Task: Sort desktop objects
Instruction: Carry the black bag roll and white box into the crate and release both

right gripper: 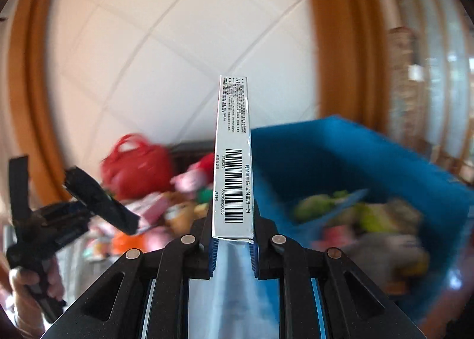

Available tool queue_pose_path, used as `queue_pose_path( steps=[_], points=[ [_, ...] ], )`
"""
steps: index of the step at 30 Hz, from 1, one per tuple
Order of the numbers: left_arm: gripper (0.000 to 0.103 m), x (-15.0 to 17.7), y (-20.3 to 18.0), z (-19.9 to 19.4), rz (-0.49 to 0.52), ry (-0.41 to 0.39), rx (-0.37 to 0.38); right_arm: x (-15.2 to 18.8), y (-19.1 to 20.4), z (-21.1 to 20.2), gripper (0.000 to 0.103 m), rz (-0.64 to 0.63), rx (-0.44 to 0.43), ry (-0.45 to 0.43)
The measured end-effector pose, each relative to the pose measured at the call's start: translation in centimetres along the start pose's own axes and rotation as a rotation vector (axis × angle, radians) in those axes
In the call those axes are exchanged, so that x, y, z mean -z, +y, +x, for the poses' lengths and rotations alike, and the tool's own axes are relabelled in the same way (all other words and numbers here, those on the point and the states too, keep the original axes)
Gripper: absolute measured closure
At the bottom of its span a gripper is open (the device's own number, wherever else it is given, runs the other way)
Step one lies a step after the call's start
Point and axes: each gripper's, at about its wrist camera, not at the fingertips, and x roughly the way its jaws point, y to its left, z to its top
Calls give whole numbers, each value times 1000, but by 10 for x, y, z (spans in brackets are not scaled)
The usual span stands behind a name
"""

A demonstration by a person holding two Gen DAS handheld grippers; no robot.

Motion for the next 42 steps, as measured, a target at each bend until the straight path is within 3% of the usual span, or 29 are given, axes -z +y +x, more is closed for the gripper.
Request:
queue_pose_path(
  steps=[4,7,14,20,33,34,35,36,37,38,42],
  points=[
    [73,-35,-69,9,41,-56,109,-9,-64,-20,86,44,144,-25],
    [73,-51,-123,17,73,-71,174,-11,-101,-24,86,63,205,-18],
    [73,-59,-224,57,168,-7,228,-2,-180,-24,86,71,246,16],
    [73,-44,-274,76,239,70,215,8,-221,-7,86,72,223,58],
    [72,-44,-299,99,268,143,164,11,-262,29,84,76,199,118],
    [69,-43,-299,100,275,143,156,11,-264,30,73,78,208,119],
    [56,-43,-300,101,288,141,143,10,-265,32,62,79,205,121],
    [48,-42,-301,101,295,138,133,9,-267,32,31,85,201,120],
    [33,-42,-302,99,301,130,123,10,-268,32,9,87,204,117],
    [25,-42,-301,97,301,119,121,10,-269,32,5,83,211,114],
    [23,-43,-299,91,297,91,113,9,-267,28,0,60,214,104]
  ],
)
